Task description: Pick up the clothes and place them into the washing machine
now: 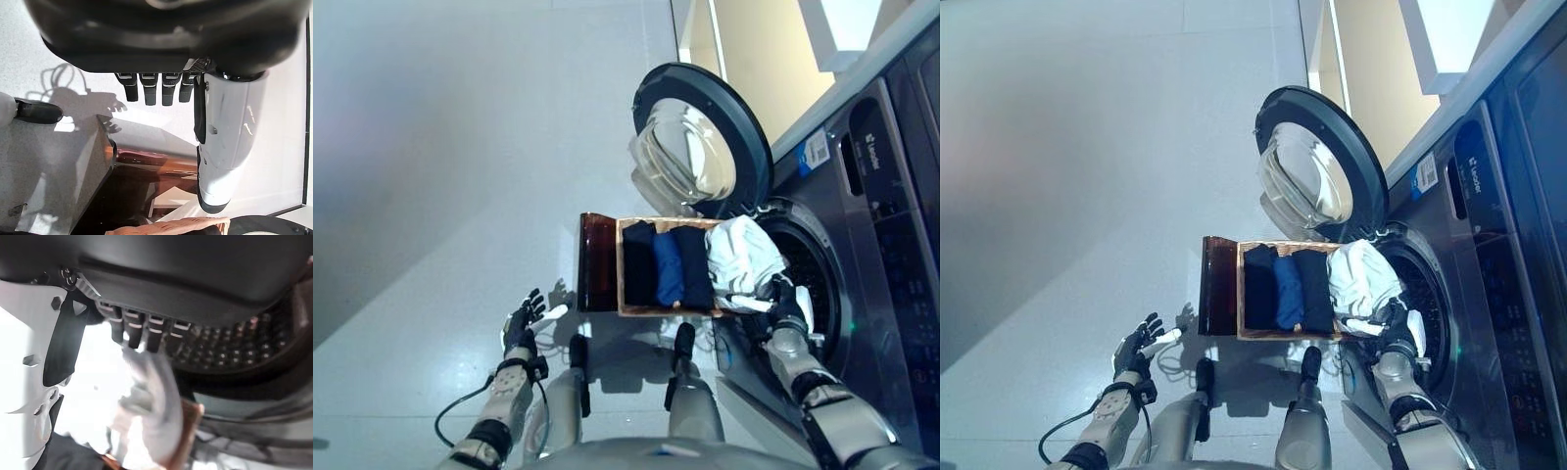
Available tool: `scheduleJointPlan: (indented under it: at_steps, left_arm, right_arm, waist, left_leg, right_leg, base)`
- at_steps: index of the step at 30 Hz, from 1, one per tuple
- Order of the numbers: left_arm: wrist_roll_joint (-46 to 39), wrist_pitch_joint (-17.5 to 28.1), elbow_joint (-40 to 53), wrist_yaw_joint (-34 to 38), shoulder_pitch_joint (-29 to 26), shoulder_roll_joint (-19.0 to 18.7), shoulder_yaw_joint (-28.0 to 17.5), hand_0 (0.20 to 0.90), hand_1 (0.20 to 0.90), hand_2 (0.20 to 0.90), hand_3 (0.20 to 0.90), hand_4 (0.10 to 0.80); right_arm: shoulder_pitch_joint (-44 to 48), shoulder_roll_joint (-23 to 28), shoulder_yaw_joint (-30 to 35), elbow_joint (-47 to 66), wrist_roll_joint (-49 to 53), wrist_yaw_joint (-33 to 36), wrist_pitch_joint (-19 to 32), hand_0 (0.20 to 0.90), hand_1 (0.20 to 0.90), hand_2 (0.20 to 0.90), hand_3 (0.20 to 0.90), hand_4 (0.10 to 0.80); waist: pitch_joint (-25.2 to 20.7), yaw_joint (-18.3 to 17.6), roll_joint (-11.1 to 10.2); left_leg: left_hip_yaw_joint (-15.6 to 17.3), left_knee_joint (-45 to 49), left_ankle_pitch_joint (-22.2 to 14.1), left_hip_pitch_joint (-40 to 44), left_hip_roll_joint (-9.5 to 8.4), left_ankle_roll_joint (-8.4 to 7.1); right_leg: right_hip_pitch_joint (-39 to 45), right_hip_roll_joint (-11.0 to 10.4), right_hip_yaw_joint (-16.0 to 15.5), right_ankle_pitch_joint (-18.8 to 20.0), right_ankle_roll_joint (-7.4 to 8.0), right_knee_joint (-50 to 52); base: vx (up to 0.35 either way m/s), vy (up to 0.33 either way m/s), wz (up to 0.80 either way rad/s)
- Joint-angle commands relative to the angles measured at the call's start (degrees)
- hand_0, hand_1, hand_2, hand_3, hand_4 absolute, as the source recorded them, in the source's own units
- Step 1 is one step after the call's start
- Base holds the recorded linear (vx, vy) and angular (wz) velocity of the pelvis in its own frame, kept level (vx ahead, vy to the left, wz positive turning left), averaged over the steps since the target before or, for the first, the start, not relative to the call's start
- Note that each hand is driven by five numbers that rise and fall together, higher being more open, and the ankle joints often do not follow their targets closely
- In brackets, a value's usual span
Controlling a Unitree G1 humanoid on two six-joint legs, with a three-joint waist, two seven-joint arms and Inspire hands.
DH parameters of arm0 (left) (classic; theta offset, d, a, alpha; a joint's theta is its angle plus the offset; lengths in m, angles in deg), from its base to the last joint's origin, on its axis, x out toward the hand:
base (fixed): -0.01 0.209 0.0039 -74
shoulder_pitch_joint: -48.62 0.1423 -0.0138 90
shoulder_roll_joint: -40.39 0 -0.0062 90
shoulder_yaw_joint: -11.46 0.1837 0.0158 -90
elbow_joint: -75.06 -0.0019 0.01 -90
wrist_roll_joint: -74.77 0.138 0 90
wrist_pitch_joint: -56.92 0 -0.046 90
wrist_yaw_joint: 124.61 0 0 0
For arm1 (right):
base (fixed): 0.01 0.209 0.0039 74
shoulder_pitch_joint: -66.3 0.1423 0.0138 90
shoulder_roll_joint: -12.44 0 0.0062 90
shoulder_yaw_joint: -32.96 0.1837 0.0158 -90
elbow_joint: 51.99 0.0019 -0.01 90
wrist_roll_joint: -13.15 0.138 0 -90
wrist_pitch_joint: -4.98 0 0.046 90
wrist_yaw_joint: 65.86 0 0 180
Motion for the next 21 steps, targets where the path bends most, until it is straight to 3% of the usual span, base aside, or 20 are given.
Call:
scheduleJointPlan:
  at_steps: [1, 7, 11, 17, 21]
  left_arm:
    - [0.3, 3.4, 2.4, 0.8, 0.2, -1.7, -0.7, 0.900, 0.900, 0.900, 0.900, 0.800]
    - [0.5, 3.5, 2.9, 1.8, 0.2, -2.3, -1.9, 0.900, 0.900, 0.900, 0.900, 0.800]
    - [0.9, 3.6, 3.5, 2.2, 0.4, -2.4, -2.5, 0.900, 0.900, 0.900, 0.900, 0.800]
    - [2.3, 3.5, 4.4, 2.9, 0.1, -2.3, -3.4, 0.900, 0.900, 0.900, 0.900, 0.800]
    - [2.6, 3.5, 3.6, 2.4, -0.3, -2.2, -3.3, 0.900, 0.900, 0.900, 0.900, 0.800]
  right_arm:
    - [1.0, 2.9, 0.3, 4.5, 0.8, 2.8, 2.6, 0.900, 0.900, 0.900, 0.900, 0.800]
    - [-6.9, -0.8, 1.6, 14.7, 1.9, 2.7, 4.1, 0.900, 0.900, 0.900, 0.900, 0.800]
    - [-8.7, -0.1, 2.6, 16.1, -1.2, 4.1, 3.5, 0.900, 0.900, 0.900, 0.900, 0.800]
    - [-5.9, 3.3, 3.1, 13.7, -8.4, 7.9, 0.6, 0.900, 0.900, 0.900, 0.900, 0.800]
    - [-0.2, 5.6, 1.2, 6.3, -9.4, 8.9, -0.4, 0.900, 0.900, 0.900, 0.900, 0.800]
  waist:
    - [-1.5, 0.3, -2.0]
    - [-2.0, -1.2, -3.3]
    - [-2.1, -1.5, -3.4]
    - [-1.7, -1.2, -2.9]
    - [-1.3, -0.4, -2.3]
  left_leg:
    - [-2.0, -0.7, 3.9, -2.4, 3.77, -3.48]
    - [-1.7, 0.1, 2.7, -1.2, 4.14, -3.32]
    - [-1.5, 0.7, 2.3, -1.2, 3.92, -3.22]
    - [-1.8, 1.9, 1.9, -2.3, 3.11, -2.97]
    - [-2.1, 2.4, 2.1, -3.9, 2.47, -2.94]
  right_leg:
    - [2.1, -4.3, 1.2, 0.8, 1.58, 3.3]
    - [2.4, -3.8, 2.3, 0.2, 1.51, 4.1]
    - [2.2, -4.1, 2.5, 0.1, 1.54, 4.7]
    - [1.7, -4.7, 2.4, 0.3, 1.68, 5.4]
    - [0.9, -5.2, 1.8, 0.8, 1.78, 5.4]
  base:
    - [0.000, 0.000, 0.00]
    - [-0.002, -0.001, -0.02]
    - [0.000, 0.000, 0.00]
    - [-0.001, 0.001, -0.01]
    - [-0.022, 0.003, 0.03]
